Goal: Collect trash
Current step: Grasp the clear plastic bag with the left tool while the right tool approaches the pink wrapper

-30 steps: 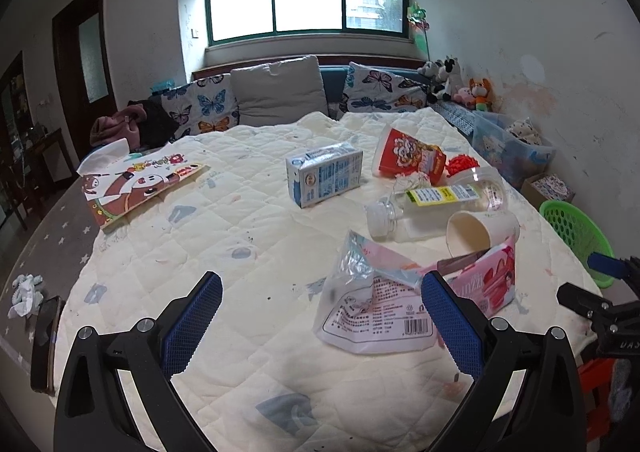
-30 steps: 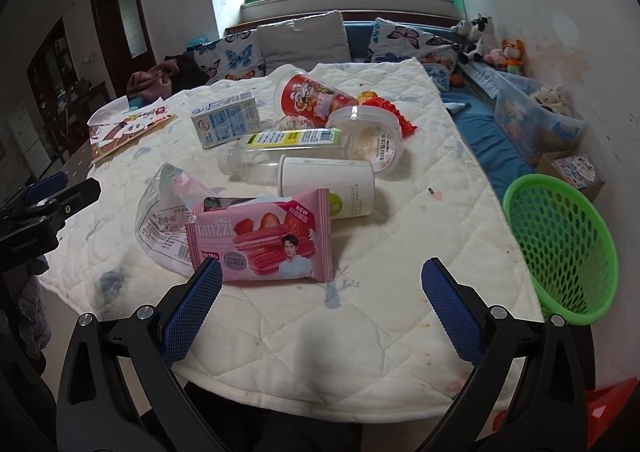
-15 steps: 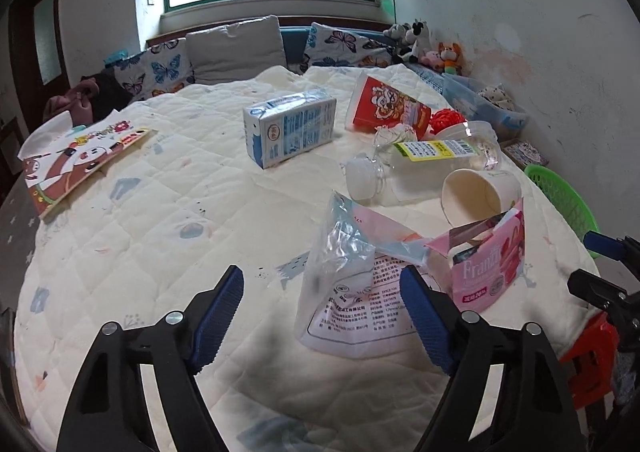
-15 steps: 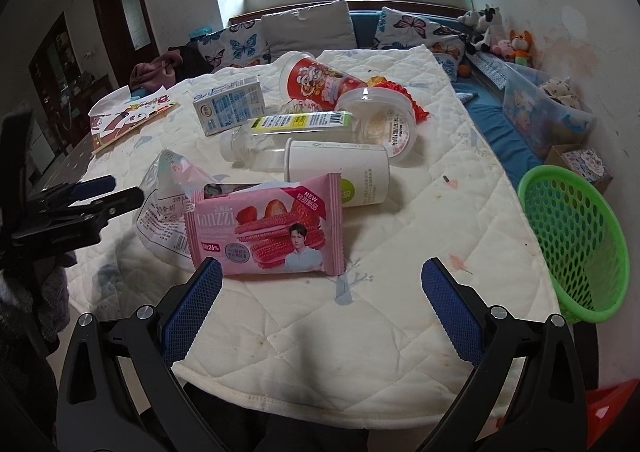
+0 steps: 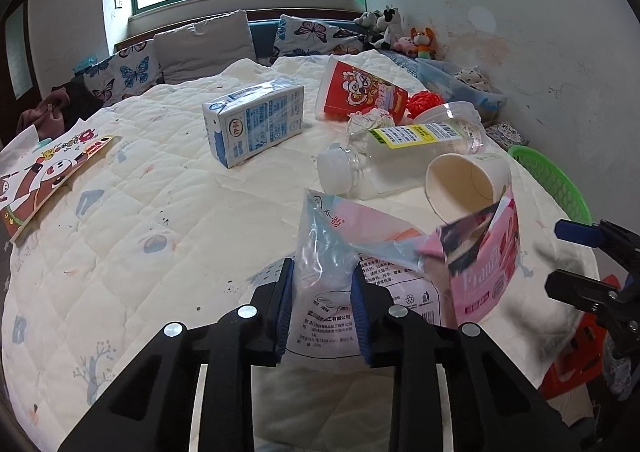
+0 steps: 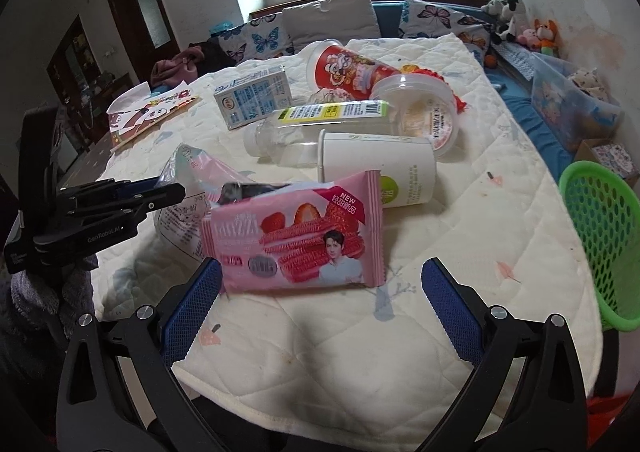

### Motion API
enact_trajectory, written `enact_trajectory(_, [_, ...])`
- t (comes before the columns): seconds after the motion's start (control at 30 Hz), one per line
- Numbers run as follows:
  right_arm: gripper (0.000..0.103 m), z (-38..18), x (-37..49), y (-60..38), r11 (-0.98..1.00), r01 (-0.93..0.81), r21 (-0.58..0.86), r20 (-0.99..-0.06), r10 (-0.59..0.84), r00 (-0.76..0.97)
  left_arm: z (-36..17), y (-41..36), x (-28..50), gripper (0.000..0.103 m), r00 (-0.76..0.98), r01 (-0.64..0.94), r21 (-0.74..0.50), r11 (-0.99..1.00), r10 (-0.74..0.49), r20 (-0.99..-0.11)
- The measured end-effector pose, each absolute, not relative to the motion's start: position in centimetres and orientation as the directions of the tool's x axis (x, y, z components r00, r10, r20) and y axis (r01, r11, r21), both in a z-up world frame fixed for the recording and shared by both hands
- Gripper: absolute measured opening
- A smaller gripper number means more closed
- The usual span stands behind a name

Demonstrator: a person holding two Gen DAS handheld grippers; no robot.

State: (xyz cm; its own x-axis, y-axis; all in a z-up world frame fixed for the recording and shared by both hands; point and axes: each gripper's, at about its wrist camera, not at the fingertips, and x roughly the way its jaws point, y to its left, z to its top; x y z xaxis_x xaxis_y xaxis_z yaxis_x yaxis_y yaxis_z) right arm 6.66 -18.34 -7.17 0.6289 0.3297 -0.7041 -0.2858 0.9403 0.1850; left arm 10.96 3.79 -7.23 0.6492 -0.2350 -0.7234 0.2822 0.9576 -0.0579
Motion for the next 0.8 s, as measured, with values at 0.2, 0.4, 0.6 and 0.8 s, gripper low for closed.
enact_trajectory(0.2, [0.099,-8.2,8.2,-17.3,0.922,-0.317,0.222,-0.715,0.375,0.59,-7.1,3.8,10.6,0.02,0.658,0.285,-0.055,0.957,-0.237,-0.715])
enact_trajectory(0.4, [0.099,-9.0,9.1,-16.1,0.912,-0.361,0.196,-0.718,0.384,0.58,-6.7,3.9,10.5,0.02,0.666,0.282,-0.052,0.958,-0.235,-0.708])
enact_trajectory(0.6, [0.099,-9.7,9.7,-15.7,0.898,-0.396,0.191,-0.723,0.401,0.563,-6.8,3.7,10.8,0.019,0.661,0.288,-0.052,0.956,-0.238,-0.712])
enact_trajectory(0.8, [0.099,-9.8,9.8,-16.2,0.889,-0.411,0.202,-0.722,0.418,0.551,-7.1,3.6,11.0,0.019,0.656,0.285,-0.053,0.957,-0.235,-0.717])
